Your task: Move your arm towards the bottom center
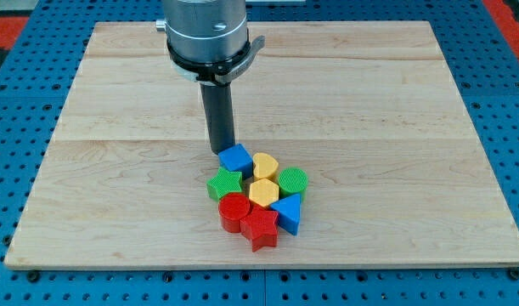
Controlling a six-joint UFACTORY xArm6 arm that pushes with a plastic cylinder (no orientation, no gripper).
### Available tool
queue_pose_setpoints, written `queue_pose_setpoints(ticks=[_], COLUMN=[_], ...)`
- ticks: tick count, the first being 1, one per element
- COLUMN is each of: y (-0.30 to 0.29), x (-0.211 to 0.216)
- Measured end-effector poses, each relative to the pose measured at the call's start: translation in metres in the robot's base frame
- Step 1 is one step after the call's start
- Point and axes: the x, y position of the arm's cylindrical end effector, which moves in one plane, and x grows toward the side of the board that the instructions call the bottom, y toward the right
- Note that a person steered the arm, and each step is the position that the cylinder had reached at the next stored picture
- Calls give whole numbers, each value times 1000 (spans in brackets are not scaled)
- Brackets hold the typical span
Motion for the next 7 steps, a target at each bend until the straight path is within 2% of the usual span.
queue_pose_setpoints(ticks=[4,5,6,7], y=[-8,-34,-86,-93], x=[-2,-3,1,73])
